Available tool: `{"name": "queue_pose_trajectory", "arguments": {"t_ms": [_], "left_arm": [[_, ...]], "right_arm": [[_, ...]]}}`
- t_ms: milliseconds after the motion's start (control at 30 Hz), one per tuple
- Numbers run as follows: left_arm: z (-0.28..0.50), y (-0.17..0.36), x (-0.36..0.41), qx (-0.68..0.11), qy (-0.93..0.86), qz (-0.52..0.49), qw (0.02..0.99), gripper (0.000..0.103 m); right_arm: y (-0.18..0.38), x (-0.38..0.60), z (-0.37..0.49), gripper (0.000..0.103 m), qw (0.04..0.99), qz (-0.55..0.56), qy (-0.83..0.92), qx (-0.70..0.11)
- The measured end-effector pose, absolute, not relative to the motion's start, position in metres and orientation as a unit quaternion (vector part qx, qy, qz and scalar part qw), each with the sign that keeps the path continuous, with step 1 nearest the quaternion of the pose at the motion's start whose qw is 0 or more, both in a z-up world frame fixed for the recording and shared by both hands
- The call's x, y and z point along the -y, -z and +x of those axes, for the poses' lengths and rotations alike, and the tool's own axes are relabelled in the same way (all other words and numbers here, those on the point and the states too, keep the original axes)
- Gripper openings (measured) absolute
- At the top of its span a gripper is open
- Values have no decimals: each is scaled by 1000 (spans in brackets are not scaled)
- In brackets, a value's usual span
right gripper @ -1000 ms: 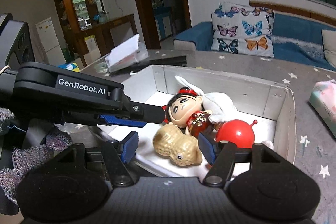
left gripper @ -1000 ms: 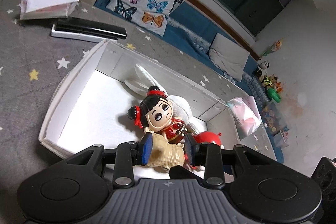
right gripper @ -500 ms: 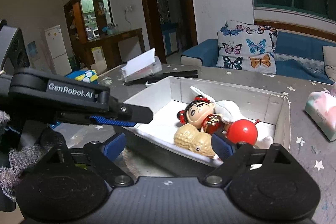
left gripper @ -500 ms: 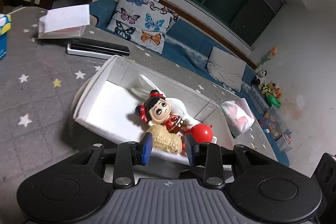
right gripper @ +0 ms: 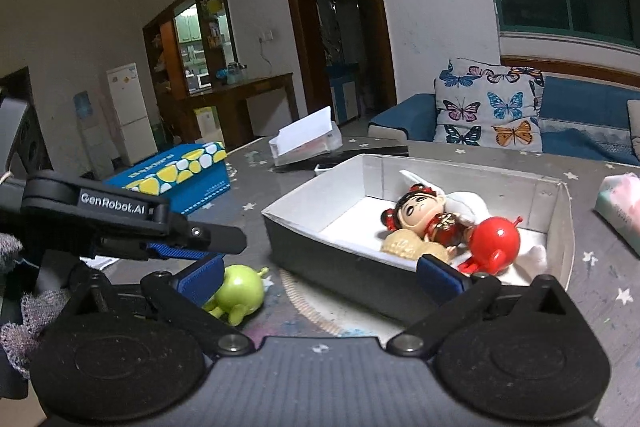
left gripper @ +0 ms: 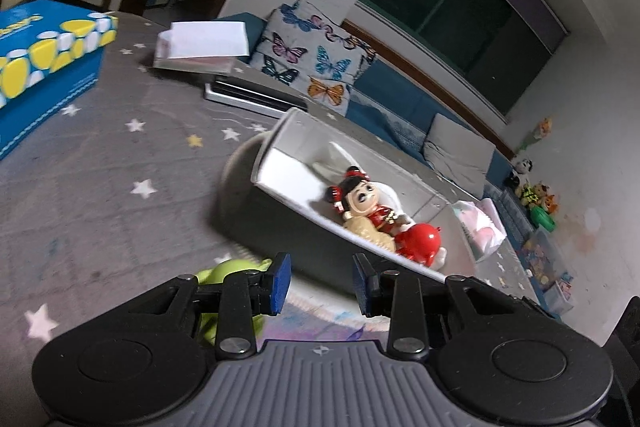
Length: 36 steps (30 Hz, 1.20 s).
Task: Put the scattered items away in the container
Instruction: 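Open the left gripper and withdraw toward the green alien toy, then close the left gripper on the green round alien toy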
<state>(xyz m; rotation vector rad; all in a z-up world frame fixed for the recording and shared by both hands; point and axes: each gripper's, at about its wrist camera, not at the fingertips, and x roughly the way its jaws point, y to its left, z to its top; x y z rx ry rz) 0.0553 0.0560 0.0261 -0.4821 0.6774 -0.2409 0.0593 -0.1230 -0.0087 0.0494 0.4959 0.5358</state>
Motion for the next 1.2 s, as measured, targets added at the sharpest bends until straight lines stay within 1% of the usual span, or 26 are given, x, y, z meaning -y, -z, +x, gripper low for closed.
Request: {"name": "queue_pose_trajectory", "arguments": {"t_ms": [433,967,1067,1100,1133,1200], "left_arm": [[36,-1,-84,-339,78,-258,902,35],[53,14,-111,-338,76,-310,885,35],[60,17,-116,-335,77,-321,882,35],[62,18,-117,-334,78,-325,881,35],[64,19,-118,-334,79,-329,880,35],[68,21,-120,-334,80,-337,877,35]], "right_arm": [[33,93,54,103,913,11,-296,-279],[58,49,80,103,891,-15,-320,-322],[60,43,87,102,888,-14,-321,-329],[60,41,89,100,887,-14,-321,-331],[61,39,91,96,886,-13,-322,-334],[62,35,94,94,882,-12,-325,-340]]}}
